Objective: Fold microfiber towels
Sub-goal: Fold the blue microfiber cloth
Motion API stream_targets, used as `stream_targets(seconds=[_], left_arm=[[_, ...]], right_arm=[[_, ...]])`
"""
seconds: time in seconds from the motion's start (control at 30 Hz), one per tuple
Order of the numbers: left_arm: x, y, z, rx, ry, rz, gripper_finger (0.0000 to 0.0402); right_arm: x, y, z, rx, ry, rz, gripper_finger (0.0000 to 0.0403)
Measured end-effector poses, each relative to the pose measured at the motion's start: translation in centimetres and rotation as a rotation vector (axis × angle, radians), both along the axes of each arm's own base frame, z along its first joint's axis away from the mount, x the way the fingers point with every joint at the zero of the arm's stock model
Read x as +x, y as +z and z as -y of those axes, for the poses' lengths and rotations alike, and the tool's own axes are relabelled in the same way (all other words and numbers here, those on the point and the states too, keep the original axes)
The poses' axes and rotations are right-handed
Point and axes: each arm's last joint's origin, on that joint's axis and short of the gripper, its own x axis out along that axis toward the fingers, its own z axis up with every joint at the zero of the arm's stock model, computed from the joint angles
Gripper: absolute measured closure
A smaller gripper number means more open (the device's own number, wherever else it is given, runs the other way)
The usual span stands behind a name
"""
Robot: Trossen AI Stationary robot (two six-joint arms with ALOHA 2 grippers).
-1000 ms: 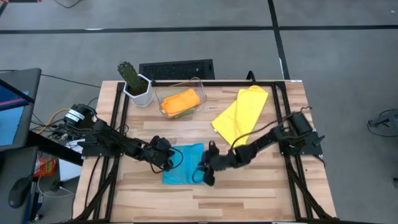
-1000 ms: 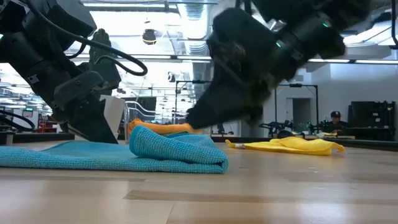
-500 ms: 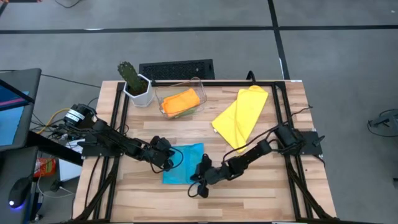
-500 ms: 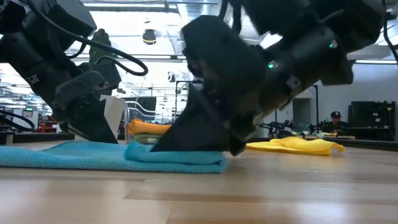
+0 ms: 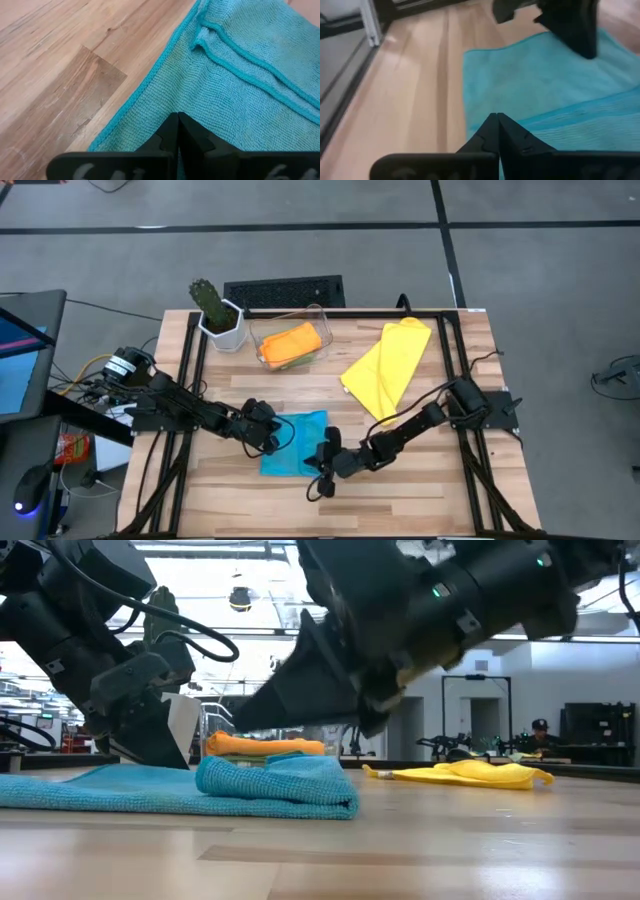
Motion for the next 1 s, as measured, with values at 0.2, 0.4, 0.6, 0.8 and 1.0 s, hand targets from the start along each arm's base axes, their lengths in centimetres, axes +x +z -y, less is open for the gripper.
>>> stream_targets(seconds=[0.2,0.4,0.6,0.8,1.0], left_arm=[[0.0,0.0,0.0,-0.007,0.005,0.001,0.0401],[0.0,0.0,0.0,-0.016,0.010,0.004,0.0401],[0.2,0.1,0.2,-0.055,0.009,0.020,0.0401],[0.2,0.1,0.2,-0.054,0.010,0.023,0.0401],[0.2,0.1,0.1,-0.056,0.015,0.025,0.0401]], right_arm=[[-0.2,-2.7,-1.2,0.001,0.021,-0.004,0.0379],[0.0,-4.2,-1.3,0.014,0.002,-0.016,0.0384],[0.0,-2.7,-1.3,0.003,0.012,0.015,0.0378],[-0.1,-0.6,-1.8,-0.069,-0.006,0.098,0.0385],[-0.2,-2.6,-1.9,-0.068,-0.010,0.065,0.0378]])
